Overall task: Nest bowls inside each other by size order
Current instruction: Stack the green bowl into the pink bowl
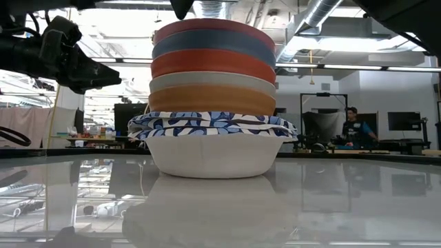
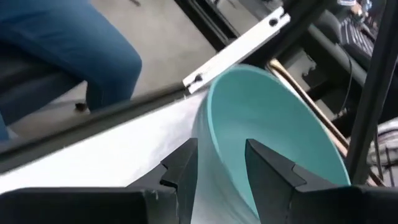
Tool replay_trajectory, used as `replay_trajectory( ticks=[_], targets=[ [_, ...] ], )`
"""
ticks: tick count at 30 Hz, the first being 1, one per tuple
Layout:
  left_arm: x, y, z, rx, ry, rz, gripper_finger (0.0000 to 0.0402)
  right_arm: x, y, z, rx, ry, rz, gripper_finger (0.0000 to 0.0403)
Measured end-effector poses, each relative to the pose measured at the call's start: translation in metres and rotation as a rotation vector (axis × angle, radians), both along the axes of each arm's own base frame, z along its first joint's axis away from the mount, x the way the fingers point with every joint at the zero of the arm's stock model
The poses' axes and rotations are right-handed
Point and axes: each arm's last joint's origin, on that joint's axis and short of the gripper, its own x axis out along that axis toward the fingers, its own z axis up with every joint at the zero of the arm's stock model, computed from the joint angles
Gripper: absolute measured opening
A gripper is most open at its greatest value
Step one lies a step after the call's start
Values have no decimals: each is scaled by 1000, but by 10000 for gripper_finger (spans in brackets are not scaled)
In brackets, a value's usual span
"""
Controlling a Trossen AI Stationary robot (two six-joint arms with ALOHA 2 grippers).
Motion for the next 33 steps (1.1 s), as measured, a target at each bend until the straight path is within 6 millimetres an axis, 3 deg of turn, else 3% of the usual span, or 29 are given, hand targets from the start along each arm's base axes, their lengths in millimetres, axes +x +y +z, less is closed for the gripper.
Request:
replay_trajectory(
  ticks=[26, 33],
  targets=[
    [0, 0, 0, 0, 0, 0, 185, -1, -3, -6, -60, 46, -36, 130],
    [0, 0, 0, 0, 0, 0, 185, -2, -4, -8, -101, 49, -66, 99]
  ],
)
